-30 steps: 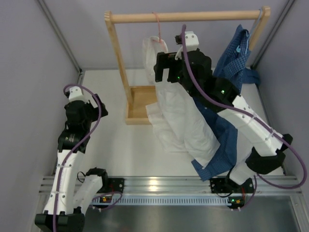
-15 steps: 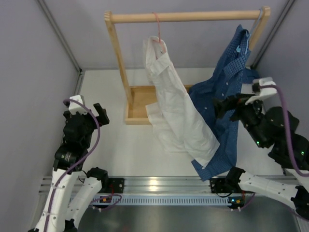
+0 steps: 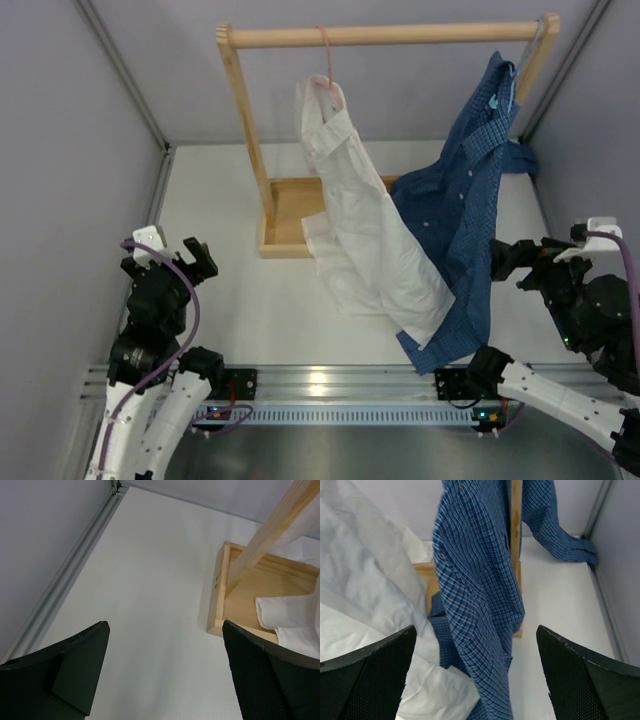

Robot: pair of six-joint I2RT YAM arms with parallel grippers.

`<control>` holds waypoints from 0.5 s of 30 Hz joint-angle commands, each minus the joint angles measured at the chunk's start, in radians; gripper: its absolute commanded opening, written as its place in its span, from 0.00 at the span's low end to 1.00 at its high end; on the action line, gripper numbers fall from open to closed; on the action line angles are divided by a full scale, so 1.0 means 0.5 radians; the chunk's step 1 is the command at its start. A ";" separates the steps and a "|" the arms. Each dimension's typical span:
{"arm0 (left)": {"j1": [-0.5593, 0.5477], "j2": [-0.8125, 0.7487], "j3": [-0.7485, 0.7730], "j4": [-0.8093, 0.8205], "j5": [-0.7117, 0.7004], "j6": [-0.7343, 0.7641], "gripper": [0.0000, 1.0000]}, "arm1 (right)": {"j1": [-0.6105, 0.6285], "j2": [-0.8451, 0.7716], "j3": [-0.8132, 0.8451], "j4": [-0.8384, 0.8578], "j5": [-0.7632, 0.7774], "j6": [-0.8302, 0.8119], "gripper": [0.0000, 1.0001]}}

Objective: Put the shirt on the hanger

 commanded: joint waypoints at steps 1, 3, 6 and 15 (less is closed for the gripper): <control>-0.009 -0.045 -0.075 0.120 -0.070 0.032 0.98 | -0.020 -0.065 -0.129 -0.041 0.196 -0.023 1.00; -0.008 -0.060 -0.112 0.179 -0.074 0.026 0.98 | -0.017 -0.074 -0.166 -0.011 0.236 -0.041 0.99; 0.016 -0.066 -0.125 0.200 -0.024 0.032 0.98 | -0.017 -0.059 -0.221 -0.004 0.291 -0.075 1.00; 0.019 -0.137 -0.168 0.213 -0.006 0.029 0.98 | -0.017 -0.132 -0.338 0.005 0.353 -0.051 0.99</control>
